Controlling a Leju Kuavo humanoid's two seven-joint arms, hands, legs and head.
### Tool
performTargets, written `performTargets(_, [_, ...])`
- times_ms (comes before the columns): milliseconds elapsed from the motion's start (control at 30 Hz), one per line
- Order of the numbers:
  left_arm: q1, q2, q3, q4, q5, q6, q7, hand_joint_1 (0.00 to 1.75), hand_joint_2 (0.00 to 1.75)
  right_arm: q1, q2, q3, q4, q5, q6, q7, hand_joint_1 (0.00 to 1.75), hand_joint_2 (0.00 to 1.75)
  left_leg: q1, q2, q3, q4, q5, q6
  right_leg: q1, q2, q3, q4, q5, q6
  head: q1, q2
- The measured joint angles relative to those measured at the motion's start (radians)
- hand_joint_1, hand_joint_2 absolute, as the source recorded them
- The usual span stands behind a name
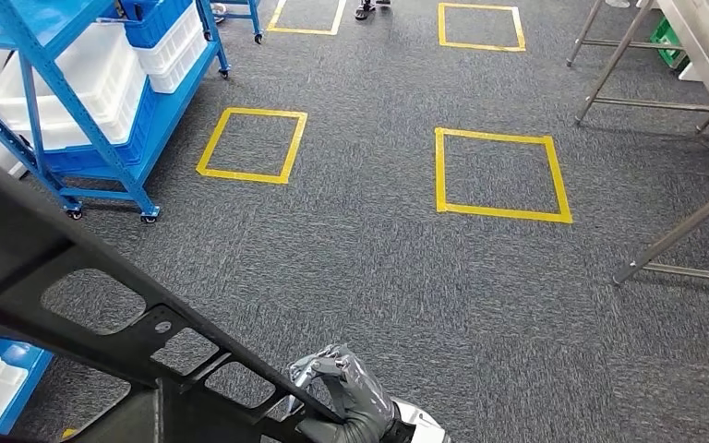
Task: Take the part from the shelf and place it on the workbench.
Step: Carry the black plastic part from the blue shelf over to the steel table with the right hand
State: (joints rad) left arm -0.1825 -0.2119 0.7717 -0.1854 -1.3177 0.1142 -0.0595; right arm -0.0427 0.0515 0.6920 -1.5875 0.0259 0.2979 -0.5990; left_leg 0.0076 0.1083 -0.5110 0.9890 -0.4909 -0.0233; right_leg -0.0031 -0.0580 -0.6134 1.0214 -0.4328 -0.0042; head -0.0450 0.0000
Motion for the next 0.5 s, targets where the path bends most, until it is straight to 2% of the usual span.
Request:
performTargets(33, [-0.001, 0.000, 0.000, 0.000, 0.000, 0.001, 0.000, 0.00, 1.75, 0.000, 0.000, 0.000, 0.000, 0.000, 0.000, 0.000, 1.69, 1.75, 0.003, -0.005, 0.002, 0.004, -0.007, -0.006, -0.001, 0.012, 0.002, -0.004, 0.002, -0.006, 0.000, 0.000])
performTargets(100, [-0.001, 0.000, 0.000, 0.000, 0.000, 0.002, 0.000, 0.00, 1.75, 0.000, 0.001, 0.001, 0.000, -0.001, 0.000, -0.001, 1.69, 1.75, 0.008, -0.046, -0.018, 0.062, -0.049, -0.013, -0.006, 0.035, 0.006, -0.011, 0.007, -0.020, 0.000, 0.000])
performTargets(133, [0.001, 0.000, 0.000, 0.000, 0.000, 0.002, 0.000, 0.00, 1.75, -0.001, 0.002, 0.001, 0.000, -0.001, 0.000, -0.001, 1.69, 1.75, 0.010, -0.074, -0.046, 0.123, -0.082, -0.014, -0.006, 0.047, 0.007, -0.012, 0.008, -0.024, 0.000, 0.000])
performTargets(167, [0.003, 0.000, 0.000, 0.000, 0.000, 0.002, 0.000, 0.00, 1.75, -0.002, 0.002, 0.002, 0.000, -0.002, 0.000, -0.001, 1.69, 1.75, 0.010, -0.089, -0.081, 0.195, -0.115, -0.014, -0.004, 0.060, 0.007, -0.012, 0.008, -0.028, 0.000, 0.000])
performTargets(200, [0.004, 0.000, 0.000, 0.000, 0.001, 0.002, 0.000, 0.00, 1.75, -0.002, 0.003, 0.002, 0.000, -0.002, 0.000, -0.001, 1.69, 1.75, 0.010, -0.096, -0.114, 0.258, -0.136, -0.014, -0.003, 0.074, 0.006, -0.012, 0.008, -0.029, 0.000, 0.000])
performTargets(233, [0.004, 0.000, 0.000, 0.000, 0.002, 0.003, -0.001, 0.00, 1.75, -0.002, 0.003, 0.002, 0.000, -0.002, 0.000, -0.001, 1.69, 1.75, 0.011, -0.098, -0.135, 0.292, -0.137, -0.014, -0.001, 0.088, 0.007, -0.011, 0.008, -0.029, 0.000, 0.000])
performTargets(267, [0.004, 0.000, 0.000, 0.000, 0.003, 0.003, -0.001, 0.00, 1.75, -0.002, 0.003, 0.002, 0.001, -0.002, 0.000, -0.001, 1.69, 1.75, 0.011, -0.100, -0.139, 0.288, -0.118, -0.013, 0.000, 0.103, 0.007, -0.009, 0.007, -0.029, 0.000, 0.000])
performTargets(300, [0.003, 0.000, 0.000, 0.000, 0.003, 0.004, -0.001, 0.00, 1.75, -0.002, 0.003, 0.002, 0.001, -0.002, 0.000, -0.001, 1.69, 1.75, 0.011, -0.103, -0.124, 0.244, -0.082, -0.011, 0.000, 0.118, 0.008, -0.007, 0.007, -0.028, 0.000, 0.000])
performTargets(333, [0.003, 0.000, 0.000, 0.000, 0.003, 0.005, 0.000, 0.00, 1.75, -0.002, 0.003, 0.002, 0.001, -0.002, 0.000, -0.001, 1.69, 1.75, 0.012, -0.117, -0.098, 0.176, -0.039, -0.009, -0.001, 0.132, 0.008, -0.004, 0.005, -0.026, 0.000, 0.000])
performTargets(367, [0.004, 0.001, 0.000, 0.000, 0.003, 0.005, 0.001, 0.00, 1.75, -0.002, 0.003, 0.002, 0.001, -0.002, 0.000, -0.001, 1.69, 1.75, 0.014, -0.144, -0.073, 0.110, -0.009, -0.005, 0.000, 0.145, 0.006, 0.001, 0.004, -0.022, 0.000, 0.000])
performTargets(400, [0.005, 0.002, 0.000, 0.000, 0.003, 0.006, 0.001, 0.00, 1.75, -0.002, 0.003, 0.002, 0.001, -0.002, 0.000, -0.001, 1.69, 1.75, 0.015, -0.167, -0.054, 0.062, 0.009, -0.003, -0.001, 0.157, 0.002, 0.004, 0.004, -0.016, 0.000, 0.000])
performTargets(433, [0.006, 0.002, 0.000, 0.000, 0.004, 0.006, 0.002, 0.00, 1.75, -0.003, 0.003, 0.002, 0.001, -0.002, 0.000, -0.001, 1.69, 1.75, 0.015, -0.186, -0.046, 0.036, 0.014, 0.000, -0.002, 0.167, -0.003, 0.007, 0.004, -0.010, 0.000, 0.000])
performTargets(467, [0.006, 0.003, 0.001, 0.000, 0.005, 0.007, 0.002, 0.00, 1.75, -0.003, 0.003, 0.002, 0.001, -0.002, 0.000, -0.001, 1.69, 1.75, 0.013, -0.193, -0.044, 0.029, 0.011, 0.004, -0.003, 0.177, -0.007, 0.007, 0.006, -0.002, 0.000, 0.000])
performTargets(500, [0.005, 0.002, 0.001, 0.000, 0.006, 0.008, 0.002, 0.00, 1.75, -0.003, 0.002, 0.002, 0.001, -0.002, 0.000, -0.001, 1.69, 1.75, 0.013, -0.184, -0.042, 0.027, 0.013, 0.009, -0.005, 0.187, -0.010, 0.005, 0.009, 0.005, 0.000, 0.000])
